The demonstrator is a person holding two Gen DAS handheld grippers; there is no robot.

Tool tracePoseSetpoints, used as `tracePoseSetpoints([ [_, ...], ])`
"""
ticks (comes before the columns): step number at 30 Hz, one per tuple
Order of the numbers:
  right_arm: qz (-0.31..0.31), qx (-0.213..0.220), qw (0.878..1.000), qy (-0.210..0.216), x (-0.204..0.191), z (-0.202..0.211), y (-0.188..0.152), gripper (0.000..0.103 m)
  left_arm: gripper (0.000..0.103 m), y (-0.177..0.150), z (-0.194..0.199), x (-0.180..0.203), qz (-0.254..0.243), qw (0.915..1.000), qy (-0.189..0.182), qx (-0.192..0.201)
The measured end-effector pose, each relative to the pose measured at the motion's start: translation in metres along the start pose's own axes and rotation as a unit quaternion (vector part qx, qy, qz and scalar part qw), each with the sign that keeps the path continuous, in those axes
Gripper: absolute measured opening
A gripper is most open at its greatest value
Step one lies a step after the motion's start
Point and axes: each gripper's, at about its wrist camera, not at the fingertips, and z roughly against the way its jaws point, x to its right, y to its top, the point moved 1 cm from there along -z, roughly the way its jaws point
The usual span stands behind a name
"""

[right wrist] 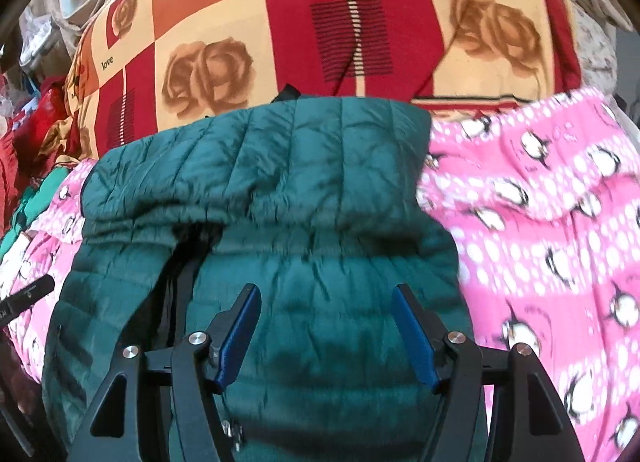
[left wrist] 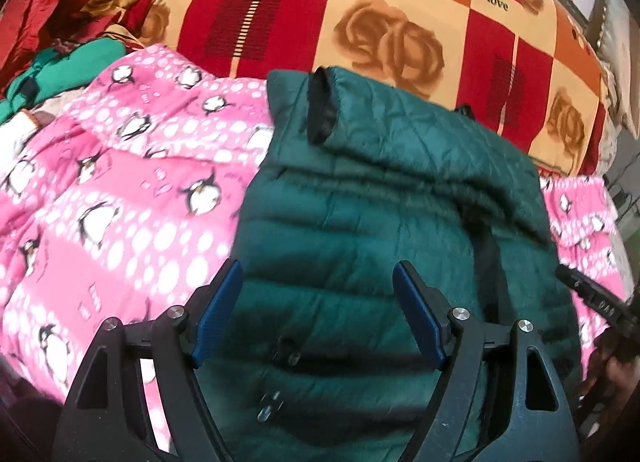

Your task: Fold large clothes

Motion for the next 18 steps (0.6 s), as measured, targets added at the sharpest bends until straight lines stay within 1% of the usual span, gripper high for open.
tracePoseSetpoints([
  [4, -0.012, -0.007, 1.000, 0.002, 0.004, 0.011, -0.020, 0.066, 0.078, -0.020, 0.011, -0.001, -0.028, 0.9995, 0.016, 0.003],
  [10, -0.019, 0.000, 1.000, 0.005, 0.003, 0.035, -0.046, 0.066, 0.078, -0.047, 0.027, -0.001, -0.057, 0.9982, 0.019, 0.003],
  [15, -0.011, 0.001, 1.000, 0.002, 0.001, 0.053, -0.065, 0.070, 0.078, -0.066, 0.038, -0.004, -0.063, 0.9978, 0.021, 0.001],
  [18, -0.009, -0.002, 1.000, 0.002, 0.000, 0.060, -0.077, 0.070, 0.078, -0.075, 0.043, -0.007, -0.059, 0.9980, 0.020, -0.003],
])
